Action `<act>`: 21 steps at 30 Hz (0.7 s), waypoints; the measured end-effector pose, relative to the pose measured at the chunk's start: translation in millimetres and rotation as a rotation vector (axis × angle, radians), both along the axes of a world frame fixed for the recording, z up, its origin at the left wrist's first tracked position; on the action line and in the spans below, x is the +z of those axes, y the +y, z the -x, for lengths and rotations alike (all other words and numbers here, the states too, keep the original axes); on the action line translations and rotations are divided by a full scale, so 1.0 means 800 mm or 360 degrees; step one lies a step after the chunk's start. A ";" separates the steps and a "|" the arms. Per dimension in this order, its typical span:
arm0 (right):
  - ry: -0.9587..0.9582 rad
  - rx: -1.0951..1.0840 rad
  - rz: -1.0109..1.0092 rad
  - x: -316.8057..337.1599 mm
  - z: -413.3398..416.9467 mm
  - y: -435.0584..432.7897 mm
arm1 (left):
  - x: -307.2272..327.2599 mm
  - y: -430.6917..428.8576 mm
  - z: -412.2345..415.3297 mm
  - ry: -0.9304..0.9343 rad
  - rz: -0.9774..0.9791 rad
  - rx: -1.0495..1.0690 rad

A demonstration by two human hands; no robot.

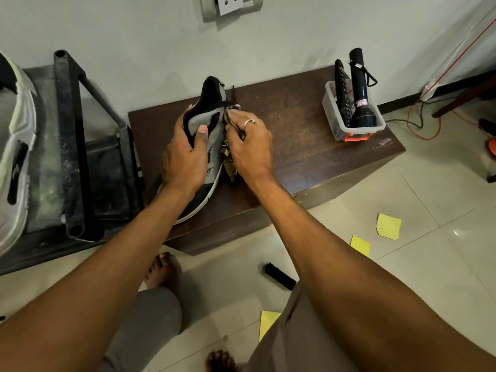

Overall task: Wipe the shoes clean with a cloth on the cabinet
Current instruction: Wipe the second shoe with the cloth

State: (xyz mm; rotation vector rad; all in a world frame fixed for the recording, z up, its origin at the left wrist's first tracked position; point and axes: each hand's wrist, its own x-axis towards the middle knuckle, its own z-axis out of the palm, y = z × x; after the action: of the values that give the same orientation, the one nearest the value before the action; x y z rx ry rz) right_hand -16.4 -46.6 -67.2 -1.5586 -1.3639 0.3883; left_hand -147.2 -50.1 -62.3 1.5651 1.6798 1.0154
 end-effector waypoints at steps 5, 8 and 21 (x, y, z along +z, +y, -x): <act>-0.0166 0.0160 -0.0034 -0.012 -0.004 -0.012 | 0.000 0.000 -0.001 -0.0022 0.0043 0.0017; -0.0226 0.0222 -0.0019 -0.010 -0.004 -0.013 | 0.000 0.000 0.001 -0.0054 0.0053 0.0002; 0.0764 -0.0121 0.0214 0.016 0.021 -0.013 | 0.000 -0.001 -0.001 -0.0161 0.0063 -0.0025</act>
State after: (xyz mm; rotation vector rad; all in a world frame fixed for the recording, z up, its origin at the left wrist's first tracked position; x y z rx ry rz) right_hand -33.0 -57.0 -54.0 -1.4957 -0.9192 0.7648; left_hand -146.3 -51.1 -62.0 1.4745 1.6070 1.0299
